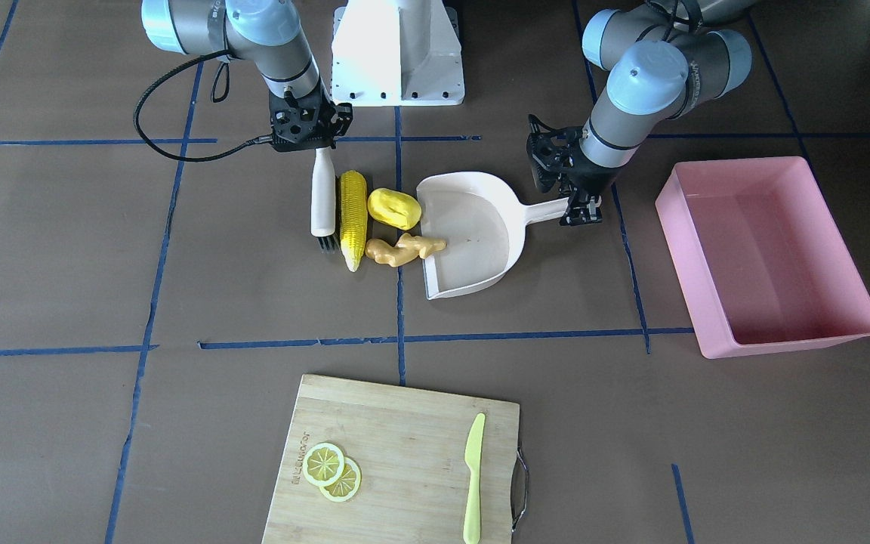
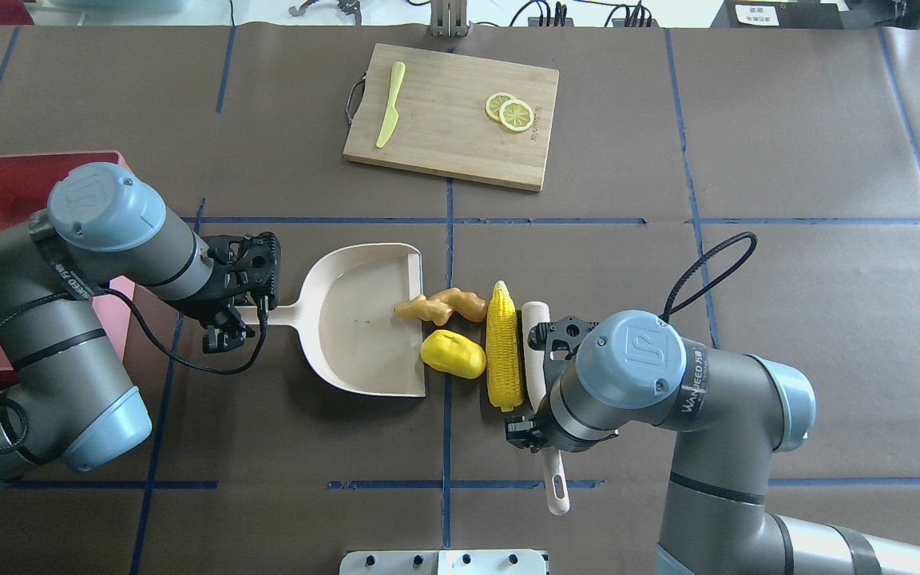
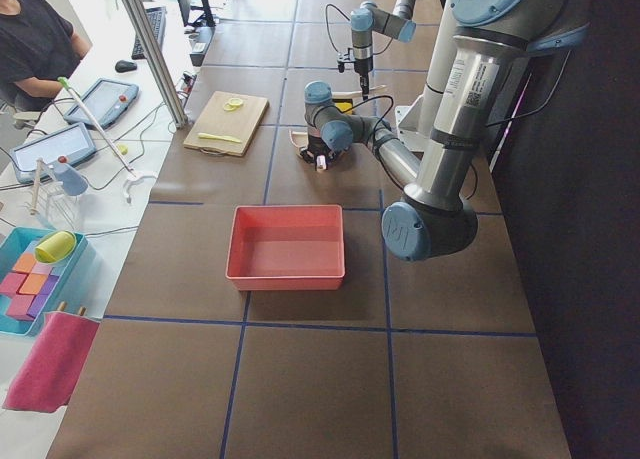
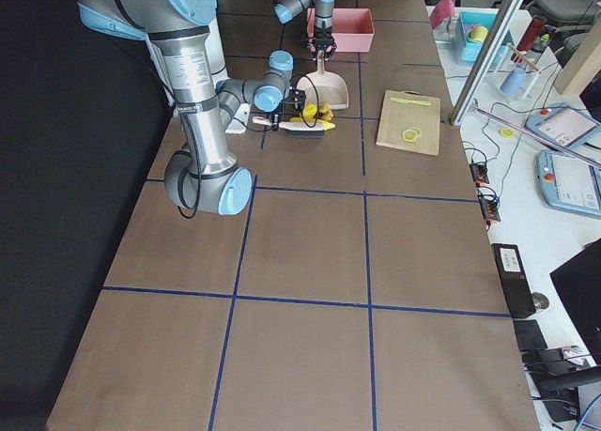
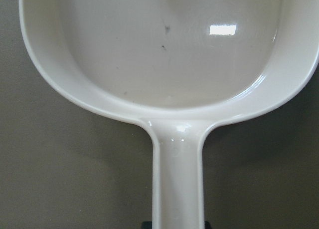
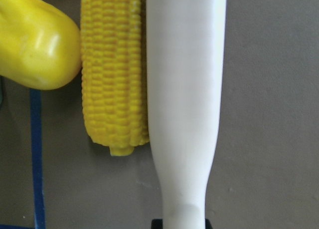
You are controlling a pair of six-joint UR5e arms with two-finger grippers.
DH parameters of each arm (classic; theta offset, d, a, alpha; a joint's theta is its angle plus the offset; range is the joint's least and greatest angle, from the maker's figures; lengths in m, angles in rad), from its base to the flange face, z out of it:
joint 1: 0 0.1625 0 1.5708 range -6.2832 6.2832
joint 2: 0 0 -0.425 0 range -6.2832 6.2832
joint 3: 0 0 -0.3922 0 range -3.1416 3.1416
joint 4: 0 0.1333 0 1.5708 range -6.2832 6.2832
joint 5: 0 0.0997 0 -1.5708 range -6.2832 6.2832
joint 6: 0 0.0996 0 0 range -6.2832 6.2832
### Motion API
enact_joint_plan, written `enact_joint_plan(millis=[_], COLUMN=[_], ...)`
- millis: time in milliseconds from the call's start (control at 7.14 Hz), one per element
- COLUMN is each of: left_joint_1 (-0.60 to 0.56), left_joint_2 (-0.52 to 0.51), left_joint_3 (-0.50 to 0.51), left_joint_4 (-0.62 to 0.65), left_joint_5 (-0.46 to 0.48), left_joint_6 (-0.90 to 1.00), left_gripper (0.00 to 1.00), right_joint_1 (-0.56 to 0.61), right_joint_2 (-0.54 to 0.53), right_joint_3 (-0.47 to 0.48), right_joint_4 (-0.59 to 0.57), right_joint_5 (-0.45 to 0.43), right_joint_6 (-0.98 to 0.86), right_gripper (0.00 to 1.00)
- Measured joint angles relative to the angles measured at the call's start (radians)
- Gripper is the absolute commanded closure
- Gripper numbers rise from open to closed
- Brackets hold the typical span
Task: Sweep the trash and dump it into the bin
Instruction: 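Sweep the corn, potato and ginger into the dustpan with the right-held brush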
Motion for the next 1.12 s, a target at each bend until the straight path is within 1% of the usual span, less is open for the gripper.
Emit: enact_joint_plan(millis=[280,700,1120], left_joint_1=[0.001,0.009,0.012], left_joint_2=[0.000,-0.013,-0.016], left_joint_3=[0.001,0.001,-0.003], left_joint_4=[0.000,0.002,0.003], left_joint_5=[0.002,0.047,0.056], left_joint_6=[-0.001,-0.002,-0.002], left_gripper=[0.95,0.95,0.95], right_joint_1=[0.000,0.000,0.007], right_joint_2=[0.073,0.163,0.222], right_joint_3=[-0.065,-0.138,-0.187], right_joint_4=[-0.004,0.001,0.008], right_joint_5=[0.000,0.000,0.000], right_joint_6=[0.000,0.008,0.023], right_gripper=[0.98,0.98,0.98])
